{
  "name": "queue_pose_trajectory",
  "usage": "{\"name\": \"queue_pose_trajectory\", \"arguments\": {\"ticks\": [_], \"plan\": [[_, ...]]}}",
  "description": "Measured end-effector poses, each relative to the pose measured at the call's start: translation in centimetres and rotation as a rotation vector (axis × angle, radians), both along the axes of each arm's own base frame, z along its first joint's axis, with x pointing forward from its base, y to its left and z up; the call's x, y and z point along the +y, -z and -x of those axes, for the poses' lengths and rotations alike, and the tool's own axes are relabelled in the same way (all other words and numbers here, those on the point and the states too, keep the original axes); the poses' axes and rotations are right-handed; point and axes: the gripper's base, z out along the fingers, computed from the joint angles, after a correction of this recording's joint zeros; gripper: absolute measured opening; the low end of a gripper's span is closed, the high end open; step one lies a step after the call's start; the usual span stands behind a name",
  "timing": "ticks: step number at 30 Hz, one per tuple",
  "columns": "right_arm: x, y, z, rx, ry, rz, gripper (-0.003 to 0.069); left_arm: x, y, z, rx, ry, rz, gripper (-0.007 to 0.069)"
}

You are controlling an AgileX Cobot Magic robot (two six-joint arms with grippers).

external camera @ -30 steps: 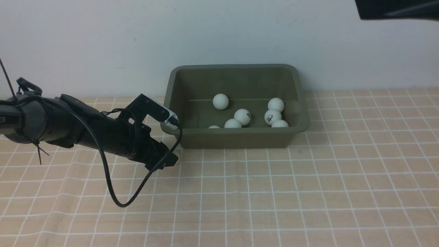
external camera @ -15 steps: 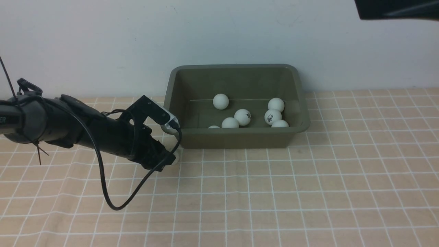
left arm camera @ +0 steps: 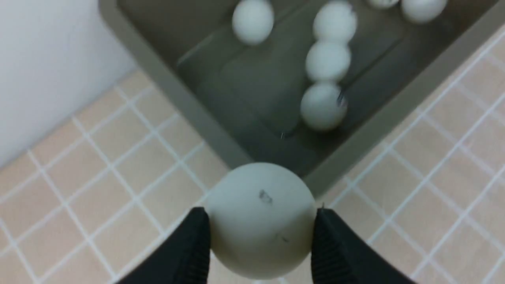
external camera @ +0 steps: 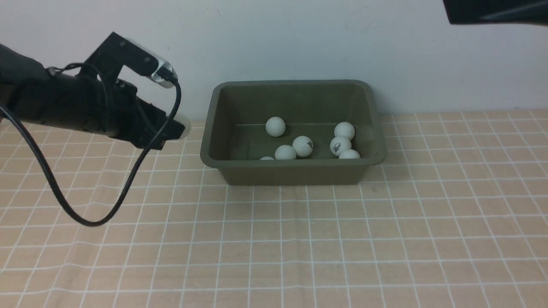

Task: Put the table tennis balls into the box on the light coffee tablecloth.
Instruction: 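Drop the ball into the bin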

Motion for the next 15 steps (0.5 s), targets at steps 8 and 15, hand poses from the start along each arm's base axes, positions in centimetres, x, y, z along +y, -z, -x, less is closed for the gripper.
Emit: {"name": "queue_pose_trajectory", "arguments": {"ticks": [8,15], "plan": [[0.0,0.0,0.0,0.002,-0.004,-0.006,0.0512,-4.8,0.9,-5.2,-0.093,0.141,0.062,0.026],[0.1,0.0,0.1,0.003,-0.006,-0.009,0.0512,-6.3,3.0,-8.5,-0.029,0.144,0.1,0.0394]]}}
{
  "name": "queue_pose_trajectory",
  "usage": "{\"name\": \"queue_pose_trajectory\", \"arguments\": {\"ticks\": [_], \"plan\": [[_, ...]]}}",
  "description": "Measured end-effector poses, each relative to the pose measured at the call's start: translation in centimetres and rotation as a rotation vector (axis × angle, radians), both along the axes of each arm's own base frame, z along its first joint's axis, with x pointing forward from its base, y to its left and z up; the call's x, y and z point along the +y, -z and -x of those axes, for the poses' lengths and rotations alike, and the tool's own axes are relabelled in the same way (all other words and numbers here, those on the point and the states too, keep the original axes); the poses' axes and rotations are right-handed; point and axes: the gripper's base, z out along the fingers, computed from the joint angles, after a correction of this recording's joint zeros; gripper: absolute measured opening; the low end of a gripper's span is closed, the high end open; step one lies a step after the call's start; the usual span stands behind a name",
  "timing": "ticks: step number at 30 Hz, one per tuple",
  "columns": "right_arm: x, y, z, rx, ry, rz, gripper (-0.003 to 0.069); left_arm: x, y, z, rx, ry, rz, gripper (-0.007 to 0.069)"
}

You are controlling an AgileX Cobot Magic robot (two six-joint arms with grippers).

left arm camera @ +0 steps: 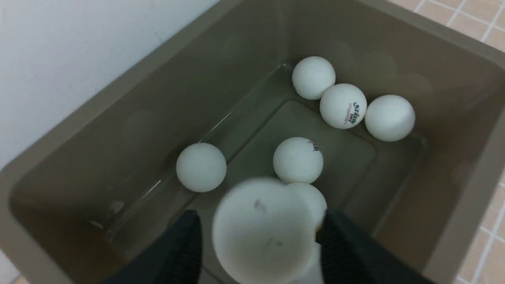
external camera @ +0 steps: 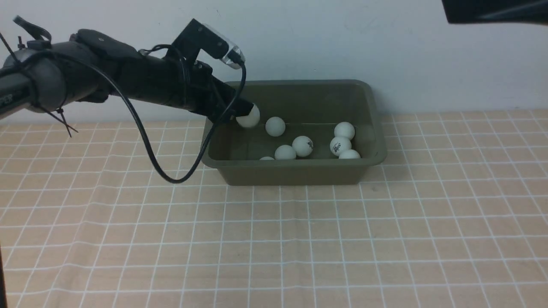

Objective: Put the table tennis balls into the box on the light coffee tablecloth.

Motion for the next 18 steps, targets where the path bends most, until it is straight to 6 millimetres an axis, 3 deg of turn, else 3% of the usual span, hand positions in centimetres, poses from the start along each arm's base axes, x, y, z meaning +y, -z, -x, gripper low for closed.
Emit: {"name": "queue_pose_trajectory", "arguments": {"ticks": [2,5,7,8,10,13,18], "plan": [[0.0,0.0,0.0,0.0,0.0,0.0,0.0512,0.2,-0.9,0.1,0.017,-0.001,-0.001,0.0426],[0.0,0.0,0.0,0.0,0.0,0.0,0.0512,1.3,-4.2,1.0,0.021,-0.025,-0.04,0.0431],[0.0,0.0,0.0,0.001,-0.002,-0.002,0.0512,2.6,-7.6,2.5,0.028,-0.061,-0.082,0.0403],[0.0,0.0,0.0,0.001,-0.002,-0.003,0.0512,2.7,-7.9,2.7,0.029,-0.064,-0.087,0.0403],[0.1,-0.1,0.1,0.004,-0.009,-0.012,0.0512,4.1,-12.1,5.5,0.032,-0.109,-0.147,0.036],[0.1,-0.1,0.1,-0.012,-0.025,-0.003,0.0512,5.2,-16.4,9.4,0.0,-0.188,-0.204,0.0314],[-0.9,-1.1,1.5,-0.128,0.006,0.034,0.0512,6.3,-22.2,15.5,-0.148,-0.276,-0.223,0.0298]]}}
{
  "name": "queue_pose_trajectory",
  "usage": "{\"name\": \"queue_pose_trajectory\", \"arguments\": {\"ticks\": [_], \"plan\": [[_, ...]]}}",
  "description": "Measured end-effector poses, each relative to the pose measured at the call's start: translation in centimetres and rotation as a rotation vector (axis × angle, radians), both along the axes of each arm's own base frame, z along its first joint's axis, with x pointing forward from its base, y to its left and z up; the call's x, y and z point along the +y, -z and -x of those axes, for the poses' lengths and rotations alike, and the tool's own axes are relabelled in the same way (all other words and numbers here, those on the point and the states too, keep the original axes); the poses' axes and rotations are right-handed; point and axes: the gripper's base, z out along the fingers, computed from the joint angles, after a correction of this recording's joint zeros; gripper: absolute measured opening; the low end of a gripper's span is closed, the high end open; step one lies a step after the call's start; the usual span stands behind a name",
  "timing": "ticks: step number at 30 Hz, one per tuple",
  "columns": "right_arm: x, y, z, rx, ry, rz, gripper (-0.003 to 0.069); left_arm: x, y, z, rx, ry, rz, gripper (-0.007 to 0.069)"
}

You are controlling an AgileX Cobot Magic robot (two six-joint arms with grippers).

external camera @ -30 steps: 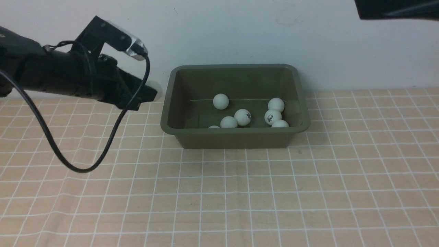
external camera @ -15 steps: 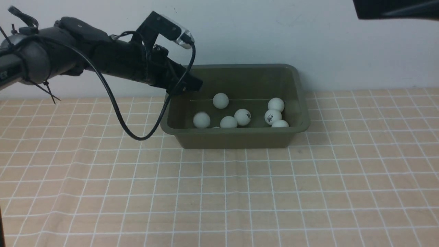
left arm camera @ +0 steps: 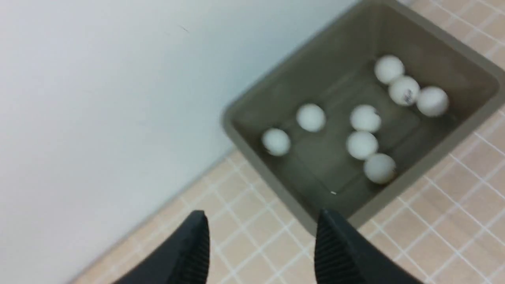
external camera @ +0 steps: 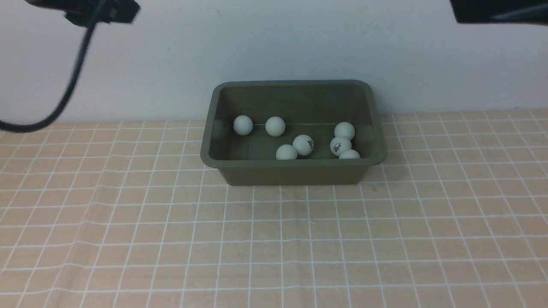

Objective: Put the table tennis balls into the box on the light coffee tablecloth.

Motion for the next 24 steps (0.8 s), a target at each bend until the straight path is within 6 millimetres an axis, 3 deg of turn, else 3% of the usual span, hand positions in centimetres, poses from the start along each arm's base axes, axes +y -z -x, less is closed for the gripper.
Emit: {"name": "queue_pose_trajectory", "arguments": {"ticks": [2,6,10,13,18,24], "plan": [[-1.1,-1.2,1.4,-0.108,0.063,-0.015,0.0512,0.4,-2.1,2.5,-0.078,-0.024,-0.004,0.0298],[-3.1,-2.6,4.3,-0.22,0.159,-0.015,0.0512,0.6,-3.9,5.1,-0.15,-0.035,0.005,0.0298],[-5.7,-3.3,8.5,-0.326,0.26,-0.012,0.0512,0.7,-4.2,5.7,-0.161,-0.043,0.011,0.0298],[-7.3,-2.3,11.0,-0.376,0.335,-0.018,0.0512,0.7,-3.9,5.1,-0.14,-0.054,0.021,0.0298],[-9.2,1.8,13.7,-0.442,0.431,-0.048,0.0512,0.6,-3.5,4.6,-0.123,-0.058,0.027,0.0298],[-8.7,10.0,12.6,-0.35,0.43,-0.042,0.0512,0.4,-3.1,4.1,-0.094,-0.048,0.042,0.0298]]}}
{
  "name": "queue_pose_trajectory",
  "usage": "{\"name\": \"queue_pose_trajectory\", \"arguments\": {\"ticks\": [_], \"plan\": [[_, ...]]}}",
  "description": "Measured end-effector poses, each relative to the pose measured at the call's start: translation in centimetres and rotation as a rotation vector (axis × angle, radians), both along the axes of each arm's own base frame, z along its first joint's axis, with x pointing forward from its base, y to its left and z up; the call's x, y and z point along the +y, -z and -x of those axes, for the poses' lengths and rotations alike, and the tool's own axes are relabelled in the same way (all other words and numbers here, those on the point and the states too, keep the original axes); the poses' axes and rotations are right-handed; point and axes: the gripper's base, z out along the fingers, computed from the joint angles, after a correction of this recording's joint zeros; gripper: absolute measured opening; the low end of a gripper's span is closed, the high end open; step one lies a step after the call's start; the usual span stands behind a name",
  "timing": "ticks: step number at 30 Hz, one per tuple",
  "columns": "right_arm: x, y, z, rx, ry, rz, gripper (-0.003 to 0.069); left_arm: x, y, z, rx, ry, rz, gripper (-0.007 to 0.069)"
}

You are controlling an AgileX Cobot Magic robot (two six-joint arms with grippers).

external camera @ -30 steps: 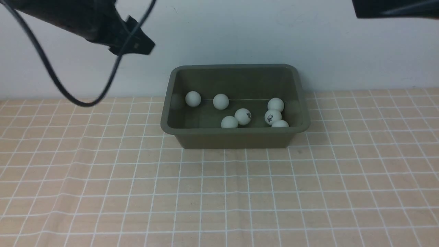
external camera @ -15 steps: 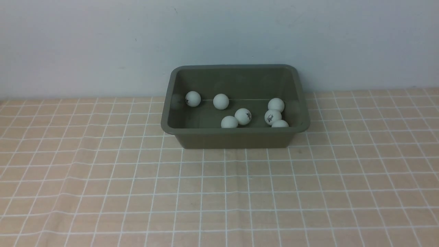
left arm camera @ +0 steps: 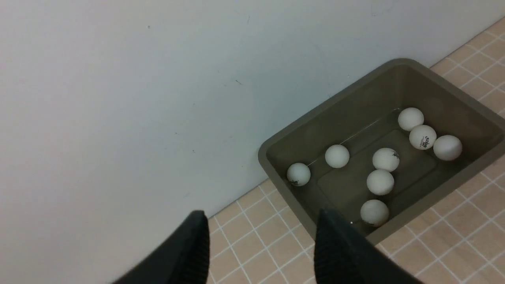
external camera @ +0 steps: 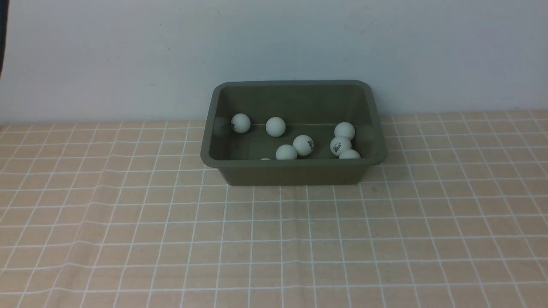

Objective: Put the table tennis balls into the box on the light coffee tablecloth.

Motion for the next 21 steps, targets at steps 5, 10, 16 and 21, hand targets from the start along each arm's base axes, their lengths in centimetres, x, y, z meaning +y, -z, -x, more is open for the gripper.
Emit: {"name": "queue_pose_trajectory", "arguments": {"ticks": [5,10,16,21], "plan": [[0.5,4.8,-0.5,-0.015,-0.028,-0.06,0.0512,-0.1,0.6,-0.2,0.051,0.016,-0.001,0.0298],[0.6,7.5,-0.6,-0.1,-0.029,-0.113,0.0512,-0.2,1.1,-0.5,0.088,0.023,-0.008,0.0298],[1.1,11.1,-1.6,-0.078,-0.04,-0.182,0.0512,-0.2,1.3,-0.5,0.11,0.028,-0.011,0.0298],[1.4,13.1,-2.0,0.001,-0.048,-0.241,0.0512,-0.4,1.3,-0.5,0.111,0.038,0.007,0.0298]]}}
